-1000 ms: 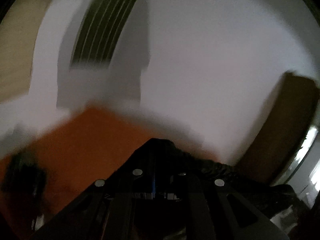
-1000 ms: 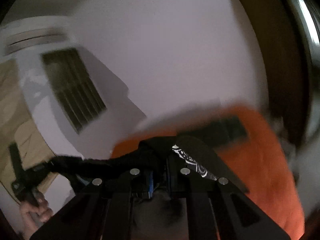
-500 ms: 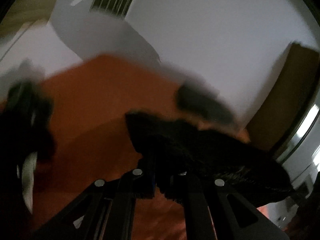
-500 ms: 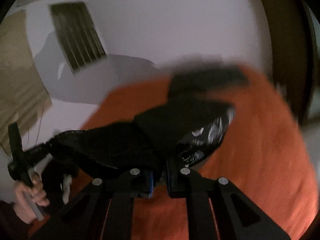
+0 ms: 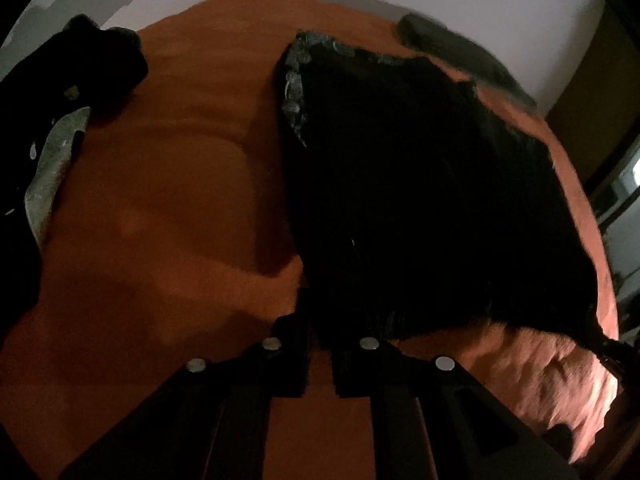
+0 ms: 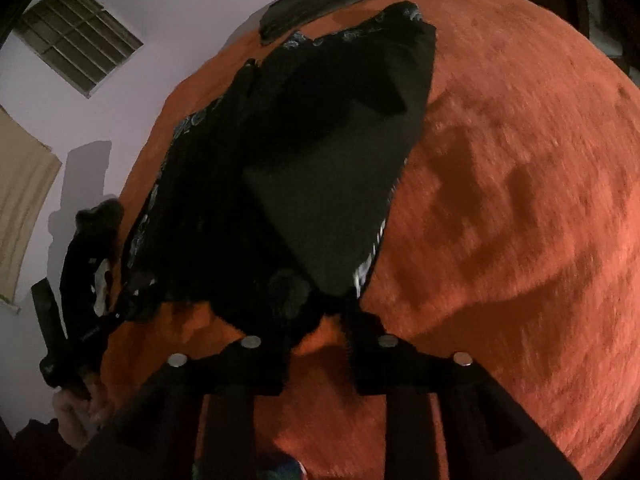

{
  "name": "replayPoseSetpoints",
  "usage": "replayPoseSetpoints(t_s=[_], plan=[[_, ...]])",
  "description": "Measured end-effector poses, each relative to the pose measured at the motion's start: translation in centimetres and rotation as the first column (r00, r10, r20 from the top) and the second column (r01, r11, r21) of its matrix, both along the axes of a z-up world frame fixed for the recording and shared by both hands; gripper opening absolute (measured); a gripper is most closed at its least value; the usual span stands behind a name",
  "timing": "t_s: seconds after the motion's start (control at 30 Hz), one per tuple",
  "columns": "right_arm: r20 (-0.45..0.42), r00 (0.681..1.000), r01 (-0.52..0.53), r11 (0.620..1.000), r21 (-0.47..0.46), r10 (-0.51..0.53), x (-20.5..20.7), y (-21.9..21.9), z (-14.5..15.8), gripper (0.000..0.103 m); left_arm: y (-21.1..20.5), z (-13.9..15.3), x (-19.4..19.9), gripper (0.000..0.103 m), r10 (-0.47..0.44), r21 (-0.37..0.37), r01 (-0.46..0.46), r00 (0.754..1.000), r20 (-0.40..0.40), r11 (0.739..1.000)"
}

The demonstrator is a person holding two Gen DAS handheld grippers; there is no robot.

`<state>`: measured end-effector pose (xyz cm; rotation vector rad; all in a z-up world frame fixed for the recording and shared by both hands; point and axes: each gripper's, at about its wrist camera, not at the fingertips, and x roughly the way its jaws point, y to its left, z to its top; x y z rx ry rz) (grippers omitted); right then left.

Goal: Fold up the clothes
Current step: 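Lower the black garment onto the bed and open both grippers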

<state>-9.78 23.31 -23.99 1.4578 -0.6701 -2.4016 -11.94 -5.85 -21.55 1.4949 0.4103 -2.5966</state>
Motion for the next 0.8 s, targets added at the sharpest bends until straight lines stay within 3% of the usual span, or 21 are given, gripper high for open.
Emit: replayPoseSetpoints(t_s=[0.1,0.23,0.33,0.47,0.63,0.77,0.8], plan=[[0.026,1.000,0.018,0.999,-0.040,-0.017,0.9,1.9,-0.9,0.047,-1.6,0.6,2.8,0.030,0.057,0.017,-0.058,0.998,0.016,0.998],[0.035,0.995,0.096,0.986,-0.139,-0.092,0.8,3.2,-0.7,0.047,-4.1,2.0,4.7,0.030,0.209,-0.008,-0.209,0.977,-0.037,0.978],[-0.009,0.994,0.106,0.985,-0.138,-0.108,0.2,2.7,0.2,0.047,-4.3,2.6,4.1,0.030,0.196,-0.011,-0.197,0.979,-0.052,0.980],[-0.050,0.994,0.086,0.990,-0.115,-0.093,0.5,1.7,0.6,0.047,-4.5,2.4,3.6,0.031,0.169,0.139,-0.160,0.984,-0.055,0.977],[-0.049,0.995,0.084,0.991,-0.105,-0.089,0.9,1.5,0.1,0.047,-3.9,2.1,2.2,0.031,0.089,0.307,-0.068,0.995,-0.055,0.949],[-0.056,0.994,0.091,0.990,-0.107,-0.098,0.9,1.5,-0.2,0.047,-4.5,3.0,0.1,0.031,0.021,0.520,0.015,0.998,-0.064,0.854],[-0.054,0.994,0.092,0.990,-0.107,-0.098,0.9,1.5,-0.3,0.047,-4.2,3.4,-0.6,0.031,0.006,0.502,0.018,0.999,-0.047,0.864]])
